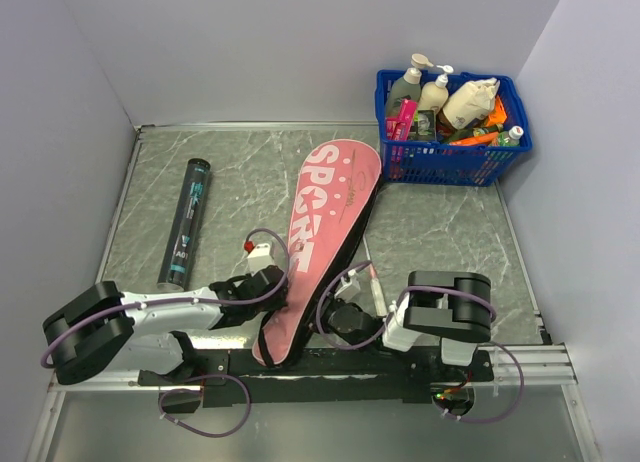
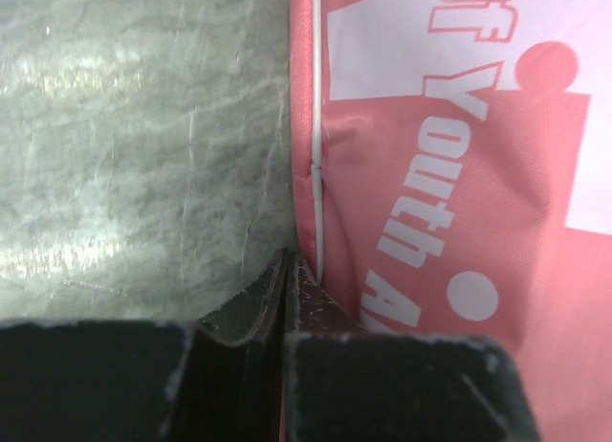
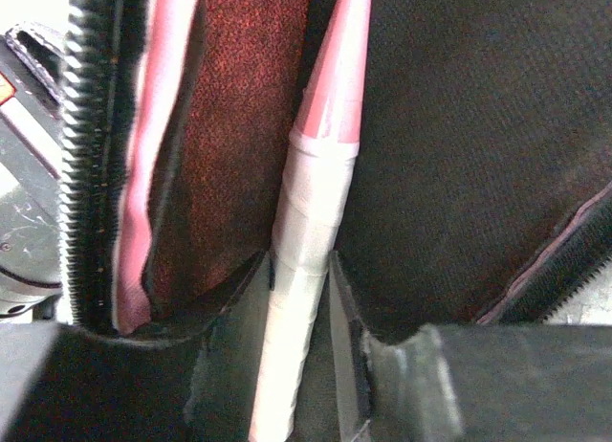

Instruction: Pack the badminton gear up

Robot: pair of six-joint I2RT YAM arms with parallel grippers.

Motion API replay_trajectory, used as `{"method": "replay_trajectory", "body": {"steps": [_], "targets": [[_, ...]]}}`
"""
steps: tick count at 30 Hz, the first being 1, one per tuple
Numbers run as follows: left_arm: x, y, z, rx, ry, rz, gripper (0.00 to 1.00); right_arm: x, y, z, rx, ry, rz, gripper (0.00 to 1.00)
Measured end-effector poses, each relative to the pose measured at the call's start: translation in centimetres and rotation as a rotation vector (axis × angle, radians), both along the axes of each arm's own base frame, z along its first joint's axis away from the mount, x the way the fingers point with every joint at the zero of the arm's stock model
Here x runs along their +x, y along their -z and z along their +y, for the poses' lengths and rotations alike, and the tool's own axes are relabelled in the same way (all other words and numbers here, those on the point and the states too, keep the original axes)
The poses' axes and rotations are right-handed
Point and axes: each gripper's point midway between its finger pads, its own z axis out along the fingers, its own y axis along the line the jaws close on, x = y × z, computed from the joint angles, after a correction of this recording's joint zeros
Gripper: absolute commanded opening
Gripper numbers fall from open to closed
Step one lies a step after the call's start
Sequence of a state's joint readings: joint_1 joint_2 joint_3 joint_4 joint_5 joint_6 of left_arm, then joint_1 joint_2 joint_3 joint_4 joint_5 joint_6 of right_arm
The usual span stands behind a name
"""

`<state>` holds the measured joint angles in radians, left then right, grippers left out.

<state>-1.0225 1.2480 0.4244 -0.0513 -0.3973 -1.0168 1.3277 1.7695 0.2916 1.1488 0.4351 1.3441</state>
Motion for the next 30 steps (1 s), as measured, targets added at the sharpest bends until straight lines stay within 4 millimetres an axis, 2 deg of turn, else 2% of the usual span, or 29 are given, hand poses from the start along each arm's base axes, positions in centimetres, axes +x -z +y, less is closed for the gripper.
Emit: {"method": "replay_trajectory", "body": {"steps": [9,14,17,18,19,23,26,27,30], "targets": [[-1.7,-0.1,0.5,0.052,0.024,0.049,0.17,-0.1,-1.0,-2.4,-0.042,-0.009,0.015,0.52],[-2.0,-0.2,2.4,0.116,0.001,0.062,0.27,-0.4,-2.0,-3.9,-0.162,-0.017,0.019,0.59],[-1.6,-1.1,4.0,0.138,-0.037,0.049,0.23,-0.5,-3.2,-4.7,-0.258,-0.024,0.017,0.6],[-1.3,-1.8,4.4,0.139,-0.052,0.035,0.23,-0.4,-3.6,-5.1,-0.294,-0.021,0.018,0.6],[-1.0,-2.6,4.6,0.133,-0.067,0.017,0.27,-0.4,-4.1,-5.6,-0.328,-0.016,0.018,0.6],[0.7,-7.9,4.3,0.082,-0.091,-0.092,0.39,0.0,-6.3,-8.2,-0.445,0.031,0.017,0.62],[1.7,-12.3,3.5,0.028,-0.066,-0.18,0.54,0.9,-7.6,-11.4,-0.539,0.099,0.023,0.65],[1.8,-13.2,3.2,0.017,-0.048,-0.202,0.61,1.3,-7.8,-12.4,-0.563,0.121,0.026,0.66],[2.1,-15.0,2.0,0.011,0.031,-0.245,0.73,3.0,-8.4,-16.1,-0.645,0.204,0.038,0.67]]}}
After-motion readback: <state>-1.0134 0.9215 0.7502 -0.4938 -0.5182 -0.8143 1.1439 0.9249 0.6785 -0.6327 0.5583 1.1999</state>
